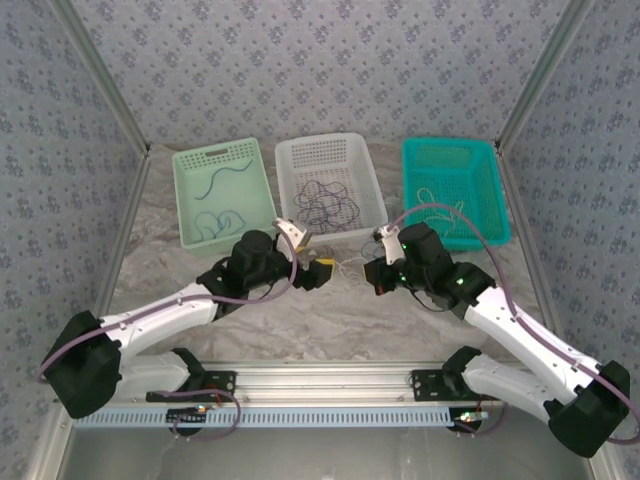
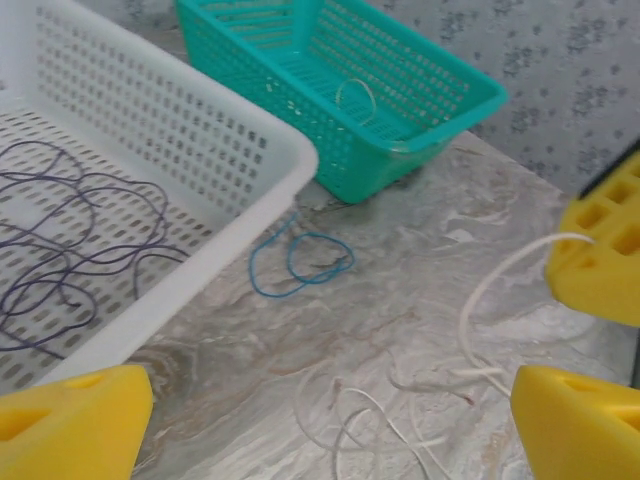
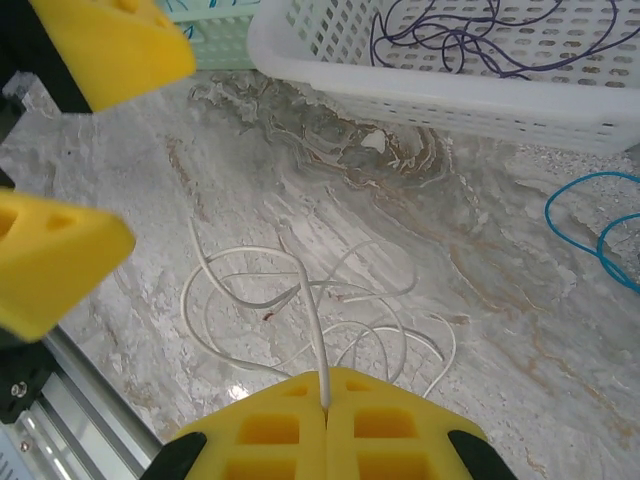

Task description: Untangle the cables

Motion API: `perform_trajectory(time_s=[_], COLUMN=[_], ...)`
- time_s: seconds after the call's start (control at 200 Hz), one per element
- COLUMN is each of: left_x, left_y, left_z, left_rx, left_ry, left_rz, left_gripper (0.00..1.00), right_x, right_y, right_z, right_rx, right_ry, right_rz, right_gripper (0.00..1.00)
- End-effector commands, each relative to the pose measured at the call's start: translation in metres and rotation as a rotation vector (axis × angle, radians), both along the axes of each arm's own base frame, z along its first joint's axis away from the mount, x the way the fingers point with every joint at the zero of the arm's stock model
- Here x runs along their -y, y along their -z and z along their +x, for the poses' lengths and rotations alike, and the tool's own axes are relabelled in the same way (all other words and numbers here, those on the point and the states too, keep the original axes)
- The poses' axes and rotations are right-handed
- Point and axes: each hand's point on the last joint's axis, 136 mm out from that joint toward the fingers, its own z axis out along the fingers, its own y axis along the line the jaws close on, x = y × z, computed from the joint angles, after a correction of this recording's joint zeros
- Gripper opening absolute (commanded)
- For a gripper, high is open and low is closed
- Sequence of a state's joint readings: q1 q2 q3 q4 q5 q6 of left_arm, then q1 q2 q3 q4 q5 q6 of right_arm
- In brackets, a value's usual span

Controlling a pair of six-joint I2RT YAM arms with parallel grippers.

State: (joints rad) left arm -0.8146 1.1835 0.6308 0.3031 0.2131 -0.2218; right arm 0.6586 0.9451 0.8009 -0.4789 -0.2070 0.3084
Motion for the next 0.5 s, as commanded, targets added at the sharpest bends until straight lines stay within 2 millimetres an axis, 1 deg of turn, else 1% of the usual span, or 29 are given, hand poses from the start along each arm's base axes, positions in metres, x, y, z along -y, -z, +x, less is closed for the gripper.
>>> perform_trajectory(time_s=[0.0, 0.07, 0.155, 0.315, 0.435, 0.5], left_x=[0.015, 0.019, 0.024, 0.041, 0.044, 0.045], left_y=[-0.015, -0.018, -0.018, 0.003, 0.018, 0.015], left_z=[-0.014, -0.017, -0.017, -0.013, 0.003, 0.008], left_rx=[0.064, 0.079, 0.077, 0.034, 0.000, 0.000], left_ry=[0.101, 0.112, 0.101, 0.068, -0.027, -0.057], left_rz=[-0.051, -0.067, -0.060, 0.039, 0.081, 0.060], left_gripper=[0.93, 0.93, 0.93, 0.91, 0.89, 0.89], right_x=[-0.007, -0.008, -0.009, -0.015, -0.021, -0.023], right_y=[-0.017, -0.014, -0.013, -0.019, -0.027, -0.029], right_z=[0.009, 0.011, 0.014, 0.016, 0.013, 0.010], right_rx=[0.018, 0.016, 0.014, 0.013, 0.009, 0.005], right_ry=[0.022, 0.034, 0.043, 0.039, 0.021, 0.010], right_rz=[0.068, 0.067, 0.067, 0.103, 0.144, 0.157], right_gripper=[0.00, 0.00, 0.00, 0.00, 0.00, 0.00])
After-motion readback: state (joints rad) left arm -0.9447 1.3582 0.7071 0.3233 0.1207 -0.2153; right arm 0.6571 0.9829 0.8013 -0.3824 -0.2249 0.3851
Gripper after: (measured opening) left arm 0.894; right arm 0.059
